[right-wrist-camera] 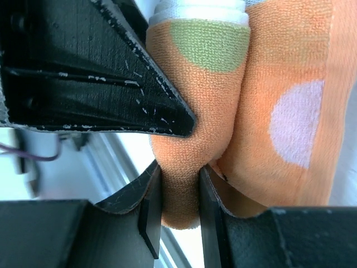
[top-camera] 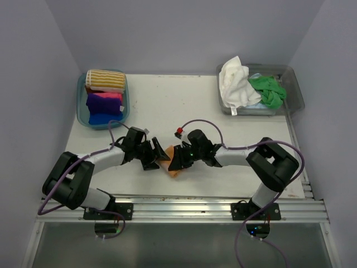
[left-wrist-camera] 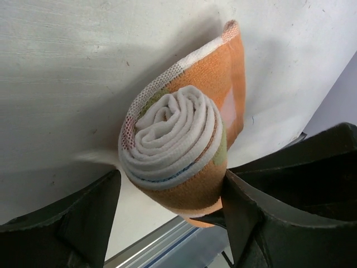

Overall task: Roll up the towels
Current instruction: Roll the towel

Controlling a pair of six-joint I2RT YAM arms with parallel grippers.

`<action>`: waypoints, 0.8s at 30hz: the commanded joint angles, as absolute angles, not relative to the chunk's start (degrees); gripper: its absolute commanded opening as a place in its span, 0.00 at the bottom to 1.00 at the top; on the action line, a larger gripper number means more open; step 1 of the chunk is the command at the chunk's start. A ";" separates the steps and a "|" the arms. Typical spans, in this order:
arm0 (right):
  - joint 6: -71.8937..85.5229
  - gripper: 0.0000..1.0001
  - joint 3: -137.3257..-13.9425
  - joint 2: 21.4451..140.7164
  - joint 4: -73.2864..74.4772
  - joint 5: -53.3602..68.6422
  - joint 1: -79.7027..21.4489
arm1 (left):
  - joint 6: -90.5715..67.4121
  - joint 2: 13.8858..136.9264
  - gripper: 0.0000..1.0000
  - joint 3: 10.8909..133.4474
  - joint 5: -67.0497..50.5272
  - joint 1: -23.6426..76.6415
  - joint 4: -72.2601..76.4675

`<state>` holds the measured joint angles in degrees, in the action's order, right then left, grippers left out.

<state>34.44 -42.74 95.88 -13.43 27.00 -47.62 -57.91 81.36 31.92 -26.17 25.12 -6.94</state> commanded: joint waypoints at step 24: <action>25.85 0.64 -55.71 85.78 19.05 -11.81 -59.14 | -58.10 85.69 0.40 34.19 -22.76 24.79 -11.78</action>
